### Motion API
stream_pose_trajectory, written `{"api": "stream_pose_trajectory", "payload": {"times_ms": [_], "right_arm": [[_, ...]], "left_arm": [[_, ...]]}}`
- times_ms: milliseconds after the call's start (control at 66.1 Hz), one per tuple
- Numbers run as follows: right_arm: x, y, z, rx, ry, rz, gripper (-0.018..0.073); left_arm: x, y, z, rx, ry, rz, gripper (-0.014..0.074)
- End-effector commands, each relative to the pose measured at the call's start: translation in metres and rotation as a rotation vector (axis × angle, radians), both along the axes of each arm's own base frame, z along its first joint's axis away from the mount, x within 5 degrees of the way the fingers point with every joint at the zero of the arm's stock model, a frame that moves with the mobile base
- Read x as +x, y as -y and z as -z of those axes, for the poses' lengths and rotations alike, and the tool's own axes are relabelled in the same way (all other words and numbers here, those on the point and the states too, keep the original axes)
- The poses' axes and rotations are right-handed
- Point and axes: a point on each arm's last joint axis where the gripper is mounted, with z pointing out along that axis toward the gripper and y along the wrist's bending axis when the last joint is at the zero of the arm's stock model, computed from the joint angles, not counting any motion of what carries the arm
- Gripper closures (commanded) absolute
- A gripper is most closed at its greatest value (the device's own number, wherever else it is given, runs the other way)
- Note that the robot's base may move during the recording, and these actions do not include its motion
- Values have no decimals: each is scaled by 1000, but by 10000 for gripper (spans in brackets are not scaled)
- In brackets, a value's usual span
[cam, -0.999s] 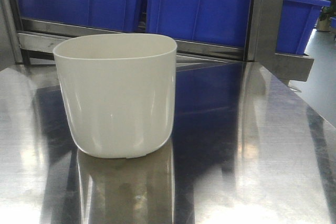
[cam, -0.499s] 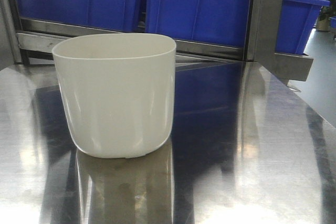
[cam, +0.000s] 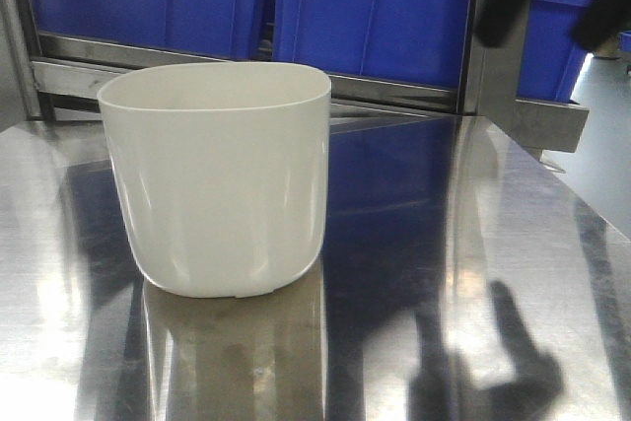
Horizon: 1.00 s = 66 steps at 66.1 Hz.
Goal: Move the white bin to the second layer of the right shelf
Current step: 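Lower the right gripper into the white bin's rim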
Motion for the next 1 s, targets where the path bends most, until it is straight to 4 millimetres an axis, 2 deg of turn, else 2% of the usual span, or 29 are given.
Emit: {"api": "stream_pose_trajectory", "payload": {"times_ms": [0,227,393,696,983], "right_arm": [[2,-19,-31,68,99,-53,-31],[14,-60,-39,59,54,-142,-31],[12,-84,-39,46,22,-203,-31],[13,-114,-4,-5,-82,-264,-31],[20,-123,25,-45,-187,-265,-31]], "left_arm": [[0,0,0,-24,76,0,512],[0,0,0,-24,76,0,512],[0,0,0,-24,76,0,512],[0,0,0,-24,76,0,512],[0,0,0,-24,76,0,512]]}}
